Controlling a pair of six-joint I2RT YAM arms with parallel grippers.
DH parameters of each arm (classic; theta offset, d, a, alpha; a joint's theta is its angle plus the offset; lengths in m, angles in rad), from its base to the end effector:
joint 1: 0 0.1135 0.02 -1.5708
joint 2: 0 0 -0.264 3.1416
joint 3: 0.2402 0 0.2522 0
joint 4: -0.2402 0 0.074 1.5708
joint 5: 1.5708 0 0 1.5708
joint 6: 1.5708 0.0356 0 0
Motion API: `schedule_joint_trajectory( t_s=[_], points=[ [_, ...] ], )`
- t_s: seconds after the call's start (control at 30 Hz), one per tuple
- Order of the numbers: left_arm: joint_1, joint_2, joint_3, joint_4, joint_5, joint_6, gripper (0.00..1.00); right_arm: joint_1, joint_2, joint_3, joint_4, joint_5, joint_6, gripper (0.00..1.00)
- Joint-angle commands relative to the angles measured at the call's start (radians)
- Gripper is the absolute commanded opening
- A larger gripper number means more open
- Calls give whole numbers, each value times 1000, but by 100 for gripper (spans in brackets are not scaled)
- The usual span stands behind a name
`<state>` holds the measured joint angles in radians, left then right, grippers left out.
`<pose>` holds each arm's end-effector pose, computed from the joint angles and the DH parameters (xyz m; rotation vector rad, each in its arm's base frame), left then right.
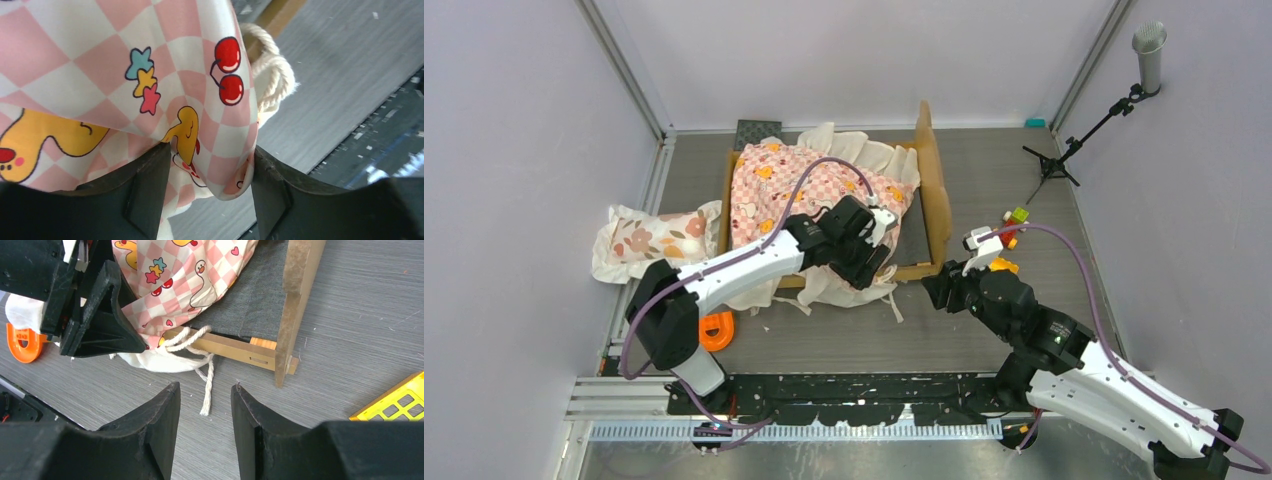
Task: Set up the pet bed
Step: Cross the ropes on the bed frame.
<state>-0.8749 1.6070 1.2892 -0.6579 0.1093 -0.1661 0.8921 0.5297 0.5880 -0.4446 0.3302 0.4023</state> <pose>0.2165 -0.2652 0.2672 0.9538 2.4504 -0.5257 0.0925 0.0963 0.2805 -0.2622 1.9557 0.5348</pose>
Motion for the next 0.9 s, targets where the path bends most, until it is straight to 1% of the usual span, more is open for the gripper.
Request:
schedule_joint_trajectory(
  t_s=[0.0, 0.2, 0.4, 0.67, 0.73, 0.77, 0.87],
  points=[
    [-39, -63, -37, 113, -176, 79, 60, 2, -12, 7, 19, 13, 17, 47],
    [-104, -35, -53, 168, -291, 161, 59, 2, -14, 9, 14, -1, 14, 47],
    [-121, 8, -72, 181, -320, 221, 58, 2, -18, 0, 14, -9, 18, 47],
    [-121, 67, -101, 231, -335, 238, 51, 1, -16, -1, 10, -18, 16, 47],
    [-121, 85, -97, 238, -334, 238, 47, 2, -18, -1, 6, -19, 17, 47],
    [-121, 92, -92, 239, -335, 237, 42, 2, -21, -2, 3, -19, 19, 47],
    [-121, 113, -74, 225, -339, 230, 17, 2, -37, -2, -12, -13, 24, 47]
  ],
)
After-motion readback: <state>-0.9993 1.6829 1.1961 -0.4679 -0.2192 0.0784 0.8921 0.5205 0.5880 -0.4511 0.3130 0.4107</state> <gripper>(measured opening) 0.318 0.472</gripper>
